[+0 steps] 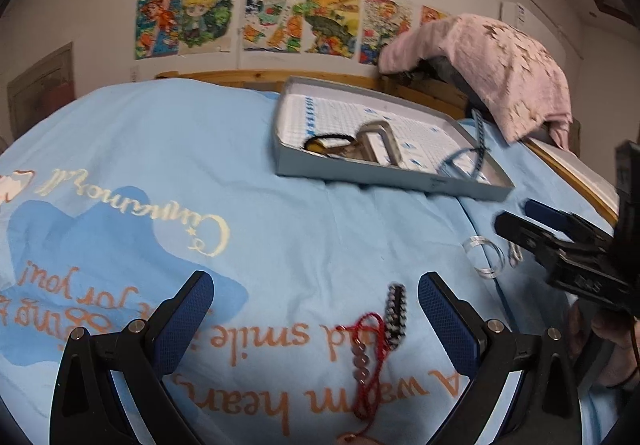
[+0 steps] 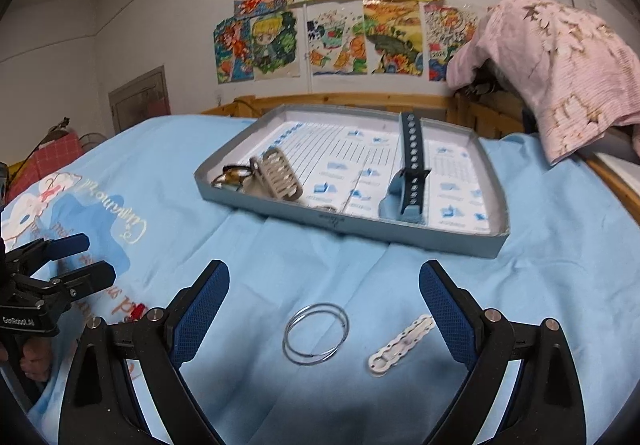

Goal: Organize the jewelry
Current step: 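Grasp the red-string bead bracelet with the left tool while the right tool grasps the silver rings, then lower the red bracelet and silver rings into the grey tray and open both tools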

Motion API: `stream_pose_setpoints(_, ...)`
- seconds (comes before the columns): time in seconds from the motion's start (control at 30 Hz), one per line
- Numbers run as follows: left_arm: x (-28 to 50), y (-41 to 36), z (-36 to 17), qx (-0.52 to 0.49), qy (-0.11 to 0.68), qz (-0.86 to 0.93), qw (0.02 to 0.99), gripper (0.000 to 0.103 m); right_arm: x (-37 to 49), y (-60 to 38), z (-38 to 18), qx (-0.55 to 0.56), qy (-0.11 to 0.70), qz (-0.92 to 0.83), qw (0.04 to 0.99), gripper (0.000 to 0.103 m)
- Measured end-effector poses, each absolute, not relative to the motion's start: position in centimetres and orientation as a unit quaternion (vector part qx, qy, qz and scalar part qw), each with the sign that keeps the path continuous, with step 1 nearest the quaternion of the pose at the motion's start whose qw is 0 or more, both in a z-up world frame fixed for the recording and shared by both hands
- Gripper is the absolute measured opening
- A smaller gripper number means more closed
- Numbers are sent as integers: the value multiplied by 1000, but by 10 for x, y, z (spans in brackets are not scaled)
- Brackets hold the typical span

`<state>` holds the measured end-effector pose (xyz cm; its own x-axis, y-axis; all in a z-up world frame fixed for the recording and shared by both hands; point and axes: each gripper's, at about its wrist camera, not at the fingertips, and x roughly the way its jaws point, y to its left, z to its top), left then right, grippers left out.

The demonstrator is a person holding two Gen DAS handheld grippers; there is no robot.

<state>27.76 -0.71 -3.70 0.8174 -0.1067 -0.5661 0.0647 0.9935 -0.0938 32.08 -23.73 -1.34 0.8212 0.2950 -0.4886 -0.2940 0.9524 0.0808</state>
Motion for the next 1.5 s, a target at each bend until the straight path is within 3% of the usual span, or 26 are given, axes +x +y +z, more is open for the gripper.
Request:
stream_pose_setpoints(0.13,274,-12,-42,-26,302,-71,950,96,327,-236,-23,2,282,163,946,66)
stream_pose_setpoints(0.3,276,-15,-52,-21,332,-98,938,71,334,-238,-34,9,310,161,937,44)
stream_pose_setpoints(0.47,279,-19,-63,-20,360,-117,925,55,340,-241,-42,21,327,157,931,33)
stream_pose_setpoints(0.7,275,-20,-70,-9,388,-126,913,41,343,-241,-53,30,346,157,925,31)
stream_pose_setpoints(1.0,265,-25,-72,22,408,-118,905,12,347,-238,-57,23,365,150,919,15)
stream_pose_setpoints(1.2,257,-14,-70,-5,417,-120,901,8,340,-238,-57,23,366,150,918,5)
stream_pose_setpoints(1.5,242,-7,-70,-18,428,-130,894,9,319,-236,-49,11,358,165,919,4)
